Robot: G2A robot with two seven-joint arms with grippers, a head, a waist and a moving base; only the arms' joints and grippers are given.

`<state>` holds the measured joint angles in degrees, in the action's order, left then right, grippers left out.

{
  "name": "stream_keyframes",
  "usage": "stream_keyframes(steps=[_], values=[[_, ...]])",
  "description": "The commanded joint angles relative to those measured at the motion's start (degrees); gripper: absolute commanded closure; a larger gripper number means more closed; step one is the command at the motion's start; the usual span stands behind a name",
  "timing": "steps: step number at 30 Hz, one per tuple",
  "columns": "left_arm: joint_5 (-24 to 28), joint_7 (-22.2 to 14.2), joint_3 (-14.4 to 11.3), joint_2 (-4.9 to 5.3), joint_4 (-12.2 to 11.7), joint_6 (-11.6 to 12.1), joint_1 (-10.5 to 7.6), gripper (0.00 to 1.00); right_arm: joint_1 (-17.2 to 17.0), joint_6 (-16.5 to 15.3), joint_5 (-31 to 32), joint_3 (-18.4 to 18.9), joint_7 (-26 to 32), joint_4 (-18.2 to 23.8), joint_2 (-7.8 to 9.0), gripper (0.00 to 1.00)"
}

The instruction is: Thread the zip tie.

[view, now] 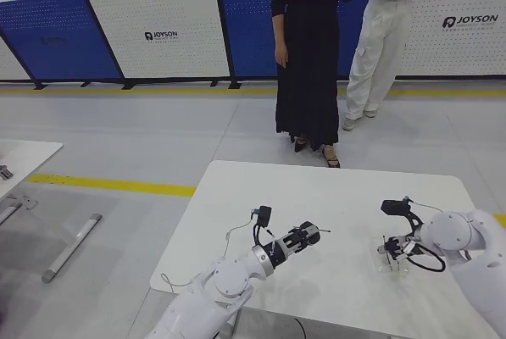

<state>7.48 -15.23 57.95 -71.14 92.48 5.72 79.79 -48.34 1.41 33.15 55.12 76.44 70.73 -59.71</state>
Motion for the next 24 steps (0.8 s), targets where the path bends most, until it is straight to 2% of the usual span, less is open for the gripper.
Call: stream_keyframes(steps=[1, 12, 15, 16, 24], values=[[0.00, 0.00, 0.00, 0.00, 0.00, 0.00, 0.00, 1.00, 0.45, 0.01, 0.05, -0.48, 0.01, -0.61, -0.18, 0.79], [0.00, 0.00, 0.00, 0.00, 0.00, 0.00, 0.00, 1.00, 2.87, 0.37, 0.32, -3.08, 0.45, -4.32, -1.27, 0.82], [0.00, 0.00, 0.00, 0.00, 0.00, 0.00, 0.00, 1.00, 3.47, 0.34, 0.25, -3.65, 0.47, -5.36, -1.56, 0.87], [0.00, 0.00, 0.00, 0.00, 0.00, 0.00, 0.00, 1.00, 3.63, 0.30, 0.20, -3.80, 0.45, -5.62, -1.64, 1.00], [0.00, 0.00, 0.00, 0.00, 0.00, 0.00, 0.00, 1.00, 3.52, -1.01, -0.49, -3.23, 0.47, -5.50, -1.55, 1.00]])
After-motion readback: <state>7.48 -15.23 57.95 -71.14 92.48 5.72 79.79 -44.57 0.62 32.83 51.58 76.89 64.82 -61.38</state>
